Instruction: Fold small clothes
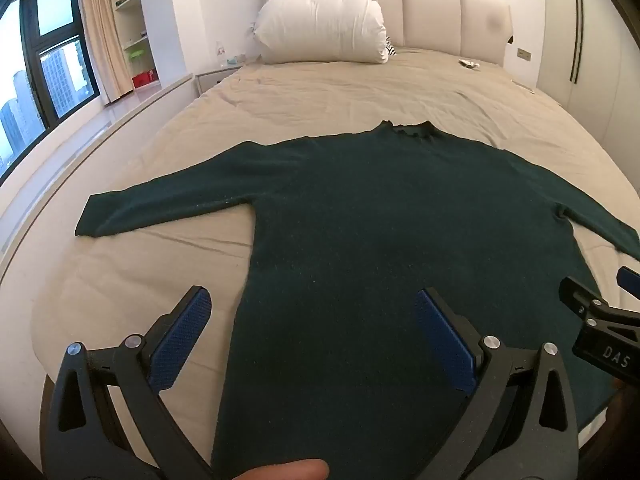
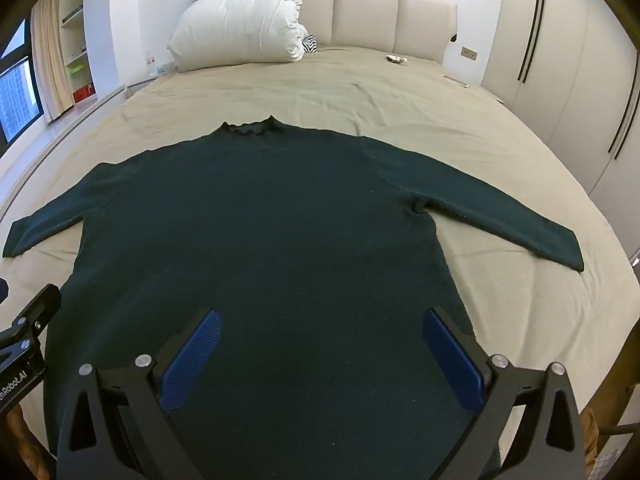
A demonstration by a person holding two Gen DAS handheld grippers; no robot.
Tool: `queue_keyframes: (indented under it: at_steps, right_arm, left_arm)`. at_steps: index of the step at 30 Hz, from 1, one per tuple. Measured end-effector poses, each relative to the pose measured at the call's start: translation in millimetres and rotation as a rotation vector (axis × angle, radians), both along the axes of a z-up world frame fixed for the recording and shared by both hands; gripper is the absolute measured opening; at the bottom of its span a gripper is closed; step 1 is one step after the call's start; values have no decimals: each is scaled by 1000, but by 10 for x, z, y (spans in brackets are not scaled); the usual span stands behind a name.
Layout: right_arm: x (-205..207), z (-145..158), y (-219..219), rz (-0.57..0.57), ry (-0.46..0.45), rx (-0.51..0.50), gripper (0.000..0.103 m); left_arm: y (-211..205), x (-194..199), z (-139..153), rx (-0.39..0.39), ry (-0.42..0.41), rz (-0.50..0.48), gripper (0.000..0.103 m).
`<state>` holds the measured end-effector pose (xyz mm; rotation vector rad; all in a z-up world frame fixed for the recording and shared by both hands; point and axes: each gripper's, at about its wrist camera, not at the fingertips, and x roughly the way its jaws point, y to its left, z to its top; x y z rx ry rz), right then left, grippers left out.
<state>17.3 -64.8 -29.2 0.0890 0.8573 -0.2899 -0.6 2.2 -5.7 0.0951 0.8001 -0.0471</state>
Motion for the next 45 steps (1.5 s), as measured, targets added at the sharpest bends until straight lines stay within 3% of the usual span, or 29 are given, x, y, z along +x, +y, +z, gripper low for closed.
queue_keyframes:
  at_steps: [45]
  right_arm:
    - [-2,1,31,3,5,5,103]
  left_arm:
    - [45,43,-11,-16,15,6,103]
